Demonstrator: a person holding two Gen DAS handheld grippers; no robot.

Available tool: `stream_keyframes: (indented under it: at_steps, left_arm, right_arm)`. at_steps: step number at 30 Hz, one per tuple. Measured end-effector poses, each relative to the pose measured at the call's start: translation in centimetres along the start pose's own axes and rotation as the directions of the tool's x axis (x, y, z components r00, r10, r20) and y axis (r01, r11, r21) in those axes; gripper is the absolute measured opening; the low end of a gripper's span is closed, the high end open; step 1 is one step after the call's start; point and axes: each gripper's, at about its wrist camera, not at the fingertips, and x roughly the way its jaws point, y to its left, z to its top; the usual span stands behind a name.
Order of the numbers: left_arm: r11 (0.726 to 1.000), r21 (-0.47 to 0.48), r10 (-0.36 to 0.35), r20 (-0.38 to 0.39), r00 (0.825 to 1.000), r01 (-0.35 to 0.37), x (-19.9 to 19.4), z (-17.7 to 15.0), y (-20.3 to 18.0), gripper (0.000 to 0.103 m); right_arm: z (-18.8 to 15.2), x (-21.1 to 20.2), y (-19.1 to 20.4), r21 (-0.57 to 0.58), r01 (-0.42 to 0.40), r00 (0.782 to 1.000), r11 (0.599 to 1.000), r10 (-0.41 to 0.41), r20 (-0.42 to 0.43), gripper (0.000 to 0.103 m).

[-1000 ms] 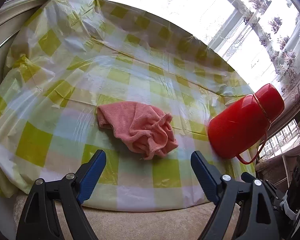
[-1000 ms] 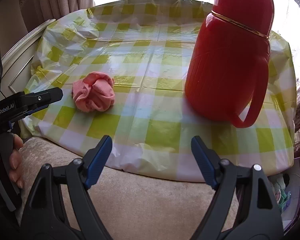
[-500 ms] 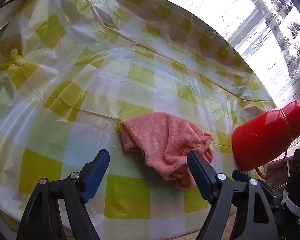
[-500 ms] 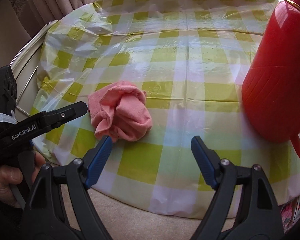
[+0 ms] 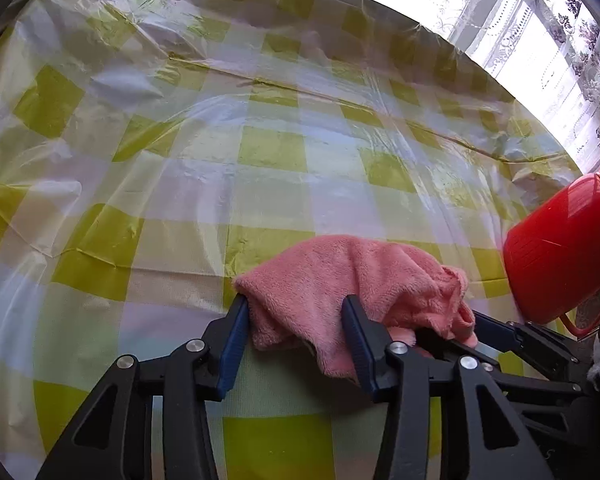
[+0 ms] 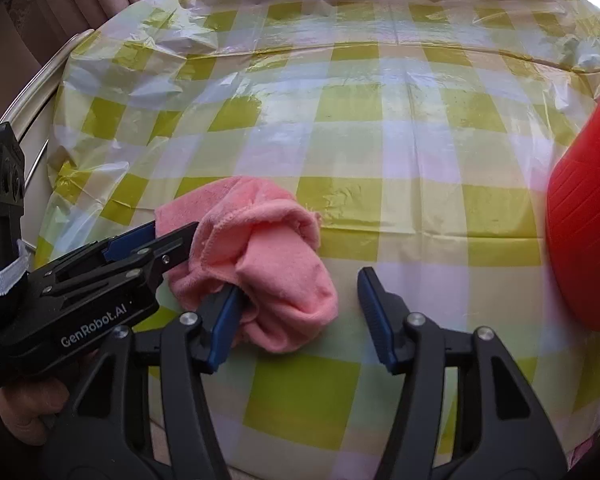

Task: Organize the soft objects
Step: 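Grasp the pink towel with the left tool, right tool pinching it too, then carry the pink towel to the white box and open the tools to drop it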

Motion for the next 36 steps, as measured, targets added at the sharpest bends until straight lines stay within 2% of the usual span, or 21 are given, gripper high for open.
stream_keyframes:
  at_steps: [1, 3, 4, 5, 8, 18, 36]
  left_arm:
    - [1.0, 0.012, -0.009, -0.003, 1.0, 0.009, 0.1, 0.0, -0.2, 0.032]
    - [0.999, 0.03, -0.015, -0.006, 1.0, 0.015, 0.2, 0.0, -0.6, 0.025]
    - [0.999, 0.036, -0.022, -0.005, 1.0, 0.022, 0.1, -0.1, -0.7, 0.02]
    - [0.999, 0.043, -0.029, -0.001, 1.0, 0.029, 0.0, -0.1, -0.9, 0.018]
    - [0.998, 0.053, -0.045, 0.015, 0.999, 0.044, -0.5, -0.3, -1.3, 0.014]
    - [0.997, 0.046, -0.06, 0.062, 0.996, 0.057, -2.8, -1.3, -2.5, 0.012]
    - [0.993, 0.074, -0.099, 0.108, 0.989, 0.091, -6.6, -4.1, -6.5, 0.012]
  right_arm:
    - [0.0, 0.0, 0.0, -0.004, 0.002, 1.0, 1.0, -0.002, 0.011, 0.055]
    - [0.2, 0.2, 0.1, -0.009, 0.001, 1.0, 1.0, 0.0, 0.018, 0.052]
    - [0.3, 0.3, 0.0, -0.009, -0.005, 1.0, 1.0, 0.006, 0.02, 0.044]
    - [0.3, 0.3, 0.0, -0.009, -0.018, 1.0, 1.0, 0.018, 0.021, 0.034]
    - [0.1, 0.2, 0.2, -0.016, -0.026, 0.999, 1.0, 0.026, 0.031, 0.028]
    - [-0.6, -2.0, 0.3, -0.039, 0.002, 0.996, 0.999, 0.001, 0.086, 0.025]
    - [-3.9, -7.1, -1.7, -0.004, -0.008, 0.992, 1.0, 0.008, 0.129, 0.025]
